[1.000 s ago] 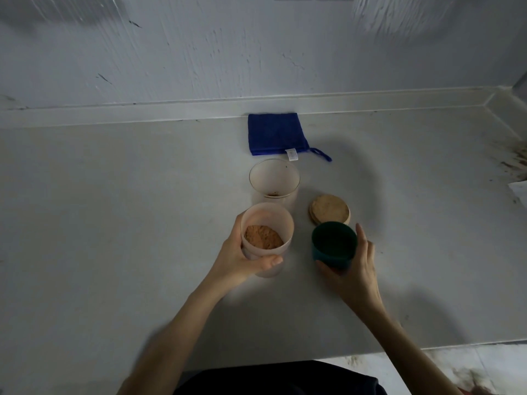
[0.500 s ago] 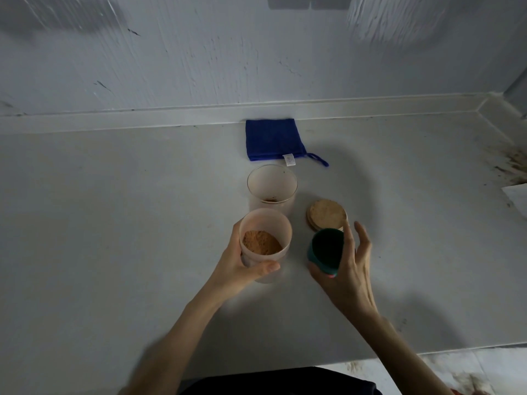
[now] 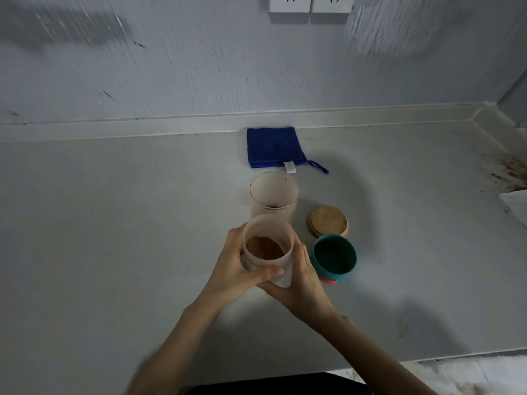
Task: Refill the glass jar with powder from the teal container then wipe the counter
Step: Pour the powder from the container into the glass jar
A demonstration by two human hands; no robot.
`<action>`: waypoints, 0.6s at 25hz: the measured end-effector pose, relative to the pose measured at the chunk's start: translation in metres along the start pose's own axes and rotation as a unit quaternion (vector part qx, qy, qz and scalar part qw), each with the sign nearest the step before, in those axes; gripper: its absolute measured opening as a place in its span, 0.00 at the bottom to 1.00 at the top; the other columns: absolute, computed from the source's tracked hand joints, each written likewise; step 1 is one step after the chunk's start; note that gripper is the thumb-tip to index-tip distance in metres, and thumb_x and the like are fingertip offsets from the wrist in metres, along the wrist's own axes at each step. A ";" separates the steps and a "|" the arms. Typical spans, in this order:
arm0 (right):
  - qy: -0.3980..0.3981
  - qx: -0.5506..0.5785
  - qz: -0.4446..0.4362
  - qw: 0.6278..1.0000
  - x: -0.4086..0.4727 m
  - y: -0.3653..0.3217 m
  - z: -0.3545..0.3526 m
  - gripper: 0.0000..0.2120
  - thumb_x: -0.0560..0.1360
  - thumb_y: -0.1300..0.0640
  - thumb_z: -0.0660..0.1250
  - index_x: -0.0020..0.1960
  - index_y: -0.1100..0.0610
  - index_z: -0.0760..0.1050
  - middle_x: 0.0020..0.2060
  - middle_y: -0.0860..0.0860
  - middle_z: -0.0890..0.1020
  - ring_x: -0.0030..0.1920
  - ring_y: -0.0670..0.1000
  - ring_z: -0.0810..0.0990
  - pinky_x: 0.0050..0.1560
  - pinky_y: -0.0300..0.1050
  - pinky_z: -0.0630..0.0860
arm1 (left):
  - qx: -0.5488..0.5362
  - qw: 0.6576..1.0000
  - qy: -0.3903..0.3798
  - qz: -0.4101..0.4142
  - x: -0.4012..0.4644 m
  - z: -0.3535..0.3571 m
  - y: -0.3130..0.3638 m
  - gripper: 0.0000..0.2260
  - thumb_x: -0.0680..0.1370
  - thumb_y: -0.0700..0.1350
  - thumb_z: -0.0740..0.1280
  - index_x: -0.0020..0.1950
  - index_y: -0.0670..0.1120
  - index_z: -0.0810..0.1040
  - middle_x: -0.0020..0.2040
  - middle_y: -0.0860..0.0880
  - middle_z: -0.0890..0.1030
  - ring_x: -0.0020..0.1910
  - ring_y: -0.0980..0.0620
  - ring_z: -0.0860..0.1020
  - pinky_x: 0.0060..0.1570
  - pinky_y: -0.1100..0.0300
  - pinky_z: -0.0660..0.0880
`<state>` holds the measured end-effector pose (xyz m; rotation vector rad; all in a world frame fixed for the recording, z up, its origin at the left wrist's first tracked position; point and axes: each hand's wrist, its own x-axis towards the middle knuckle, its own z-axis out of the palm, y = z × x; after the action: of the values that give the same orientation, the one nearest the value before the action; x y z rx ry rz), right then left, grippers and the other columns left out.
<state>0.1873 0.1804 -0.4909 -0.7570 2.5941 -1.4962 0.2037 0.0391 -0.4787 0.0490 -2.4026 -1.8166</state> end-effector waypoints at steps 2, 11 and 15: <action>0.007 -0.012 -0.020 1.000 0.002 0.000 -0.002 0.42 0.64 0.49 0.74 0.68 0.64 0.57 0.63 0.57 0.71 0.63 0.50 0.71 0.63 0.44 0.71 | 0.004 1.000 -0.016 0.002 -0.001 0.001 0.003 0.29 0.58 0.52 0.77 0.53 0.60 0.66 0.54 0.58 0.72 0.54 0.57 0.74 0.48 0.73 0.72; 0.062 0.015 -0.011 0.998 0.011 -0.003 -0.050 0.40 0.62 0.47 0.75 0.66 0.51 0.57 0.55 0.39 0.69 0.54 0.31 0.68 0.50 0.21 0.66 | -0.050 0.998 -0.034 0.027 0.017 -0.015 0.030 0.23 0.66 0.50 0.73 0.57 0.58 0.69 0.55 0.54 0.76 0.54 0.61 0.76 0.50 0.69 0.74; 0.089 -0.022 -0.021 0.996 0.025 -0.002 -0.081 0.38 0.61 0.50 0.76 0.64 0.57 0.61 0.55 0.45 0.72 0.55 0.44 0.72 0.52 0.25 0.67 | -0.024 0.999 0.030 0.034 0.033 -0.022 0.033 0.25 0.65 0.52 0.68 0.60 0.54 0.67 0.58 0.54 0.73 0.57 0.60 0.73 0.52 0.70 0.72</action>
<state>0.1434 0.2337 -0.4417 -0.7185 2.7645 -1.5925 0.1750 0.0237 -0.4388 0.0167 -2.2901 -1.8165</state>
